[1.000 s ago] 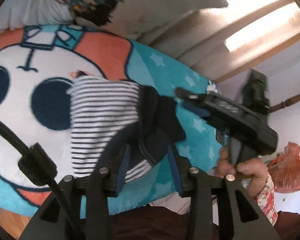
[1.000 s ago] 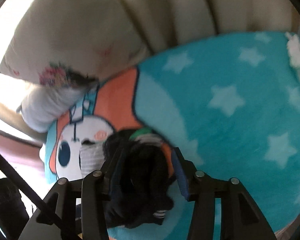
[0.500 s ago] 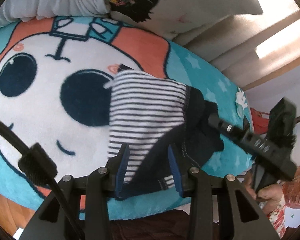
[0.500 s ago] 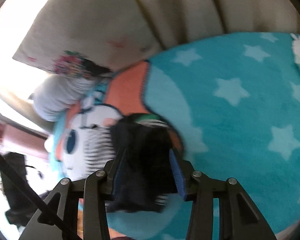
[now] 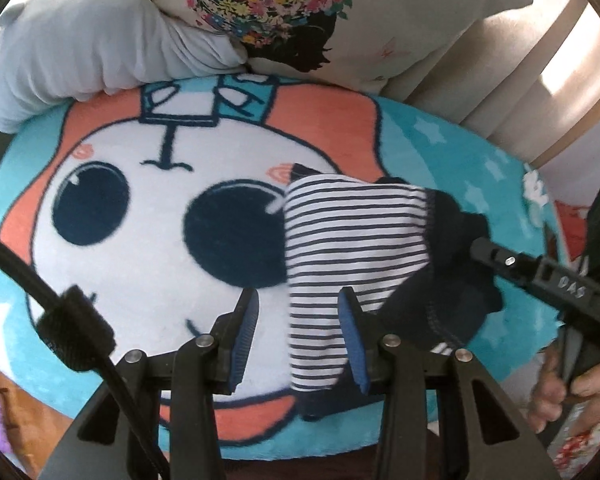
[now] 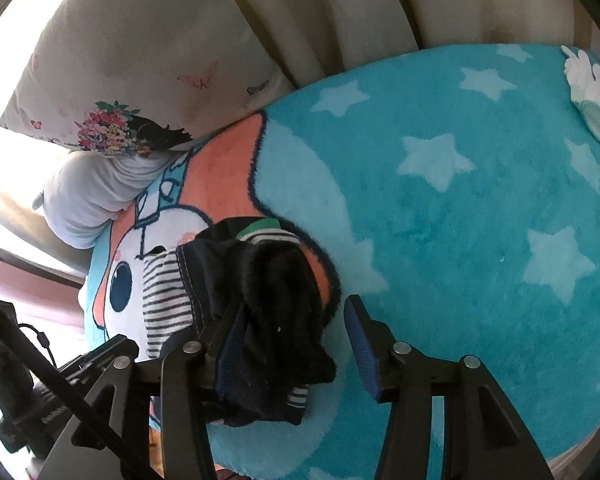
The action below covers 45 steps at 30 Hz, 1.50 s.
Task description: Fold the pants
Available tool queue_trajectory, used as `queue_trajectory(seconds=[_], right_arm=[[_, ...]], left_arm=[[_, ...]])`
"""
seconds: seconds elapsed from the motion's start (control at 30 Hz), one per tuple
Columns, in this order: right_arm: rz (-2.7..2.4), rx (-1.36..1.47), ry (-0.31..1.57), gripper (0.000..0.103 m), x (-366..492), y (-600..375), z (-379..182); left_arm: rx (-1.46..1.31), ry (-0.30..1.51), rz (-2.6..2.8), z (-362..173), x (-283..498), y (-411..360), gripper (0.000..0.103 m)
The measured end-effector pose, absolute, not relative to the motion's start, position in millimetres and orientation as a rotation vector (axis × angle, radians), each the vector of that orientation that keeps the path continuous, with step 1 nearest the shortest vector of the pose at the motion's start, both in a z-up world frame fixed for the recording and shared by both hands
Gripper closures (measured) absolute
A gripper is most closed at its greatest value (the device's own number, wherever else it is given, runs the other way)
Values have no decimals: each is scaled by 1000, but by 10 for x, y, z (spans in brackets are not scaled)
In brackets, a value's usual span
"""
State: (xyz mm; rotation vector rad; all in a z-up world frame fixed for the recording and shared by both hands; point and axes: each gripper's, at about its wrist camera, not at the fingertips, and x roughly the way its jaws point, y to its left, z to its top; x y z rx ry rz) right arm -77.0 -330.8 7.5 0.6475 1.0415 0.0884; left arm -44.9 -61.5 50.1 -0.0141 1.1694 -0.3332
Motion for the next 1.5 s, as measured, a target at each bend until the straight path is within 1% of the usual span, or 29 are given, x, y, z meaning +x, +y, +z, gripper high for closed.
queue_trajectory(seconds=[0.03, 0.1, 0.83, 0.9, 0.97, 1.03, 1.13, 1.3, 1.37, 1.47, 1.5], right_arm=[[81, 650, 1040, 45, -769, -3311, 73], [69, 661, 1042, 44, -761, -3321, 55], [35, 707, 1063, 40, -776, -3287, -31], [34, 710, 1063, 40, -791, -3299, -37], [32, 713, 1062, 38, -805, -3303, -46], [33, 716, 1062, 37, -813, -3303, -65], [48, 726, 1060, 35, -810, -3298, -120], [106, 785, 1038, 34, -749, -3285, -221], [133, 797, 1030, 34, -704, -3258, -252], [163, 824, 1008, 34, -656, -3220, -286], [179, 836, 1007, 36, -636, -3206, -294]], left_arm=[[-1, 1166, -325, 500, -445, -608, 63], [33, 1151, -306, 509, -440, -606, 63], [80, 1162, -305, 458, -326, -593, 62], [67, 1172, -316, 439, -306, -590, 59], [20, 1189, -343, 407, -268, -563, 56], [-35, 1206, -373, 368, -220, -537, 56], [-195, 1246, -447, 255, -73, -467, 55], [-341, 1295, -534, 70, 124, -508, 51], [-381, 1316, -558, -11, 189, -560, 47], [-483, 1354, -609, -123, 236, -594, 47], [-503, 1359, -621, -143, 252, -585, 48]])
